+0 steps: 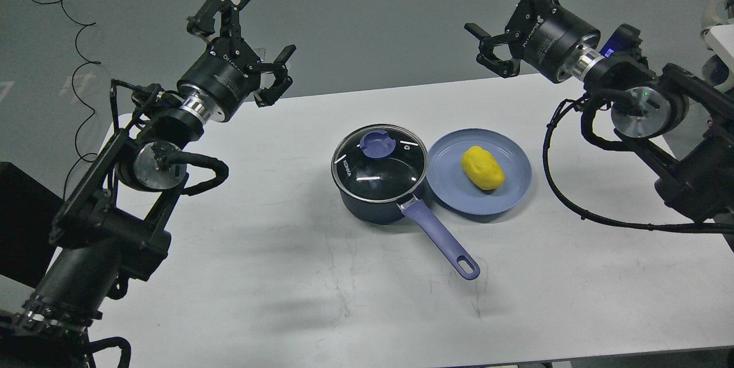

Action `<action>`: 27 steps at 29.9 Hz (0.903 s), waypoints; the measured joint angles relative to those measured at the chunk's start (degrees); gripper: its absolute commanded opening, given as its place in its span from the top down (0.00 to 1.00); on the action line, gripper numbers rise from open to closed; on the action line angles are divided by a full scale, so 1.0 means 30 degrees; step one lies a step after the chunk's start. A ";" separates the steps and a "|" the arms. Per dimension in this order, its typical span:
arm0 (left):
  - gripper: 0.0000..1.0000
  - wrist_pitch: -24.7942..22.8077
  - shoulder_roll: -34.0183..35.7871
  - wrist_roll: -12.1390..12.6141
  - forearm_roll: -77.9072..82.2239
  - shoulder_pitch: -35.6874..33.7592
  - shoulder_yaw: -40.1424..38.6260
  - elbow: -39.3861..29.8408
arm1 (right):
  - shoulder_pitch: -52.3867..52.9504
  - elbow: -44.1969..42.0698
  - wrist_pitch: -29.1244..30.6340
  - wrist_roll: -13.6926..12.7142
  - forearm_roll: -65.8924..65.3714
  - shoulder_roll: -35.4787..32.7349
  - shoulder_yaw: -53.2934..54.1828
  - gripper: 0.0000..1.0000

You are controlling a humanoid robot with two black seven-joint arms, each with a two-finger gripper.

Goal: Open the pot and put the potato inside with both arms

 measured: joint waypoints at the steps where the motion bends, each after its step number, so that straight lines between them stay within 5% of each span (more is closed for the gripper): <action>1: 0.02 -0.0002 0.0000 0.0000 0.0004 0.0056 0.0000 -0.0042 | -0.0003 -0.0012 -0.0013 0.0000 -0.0050 0.0025 -0.0032 0.00; 27: 0.02 0.0158 0.0020 -0.0095 0.1015 0.0557 0.0272 -0.0698 | 0.0106 -0.0119 -0.0190 0.0000 -0.1314 0.0218 -0.0152 0.00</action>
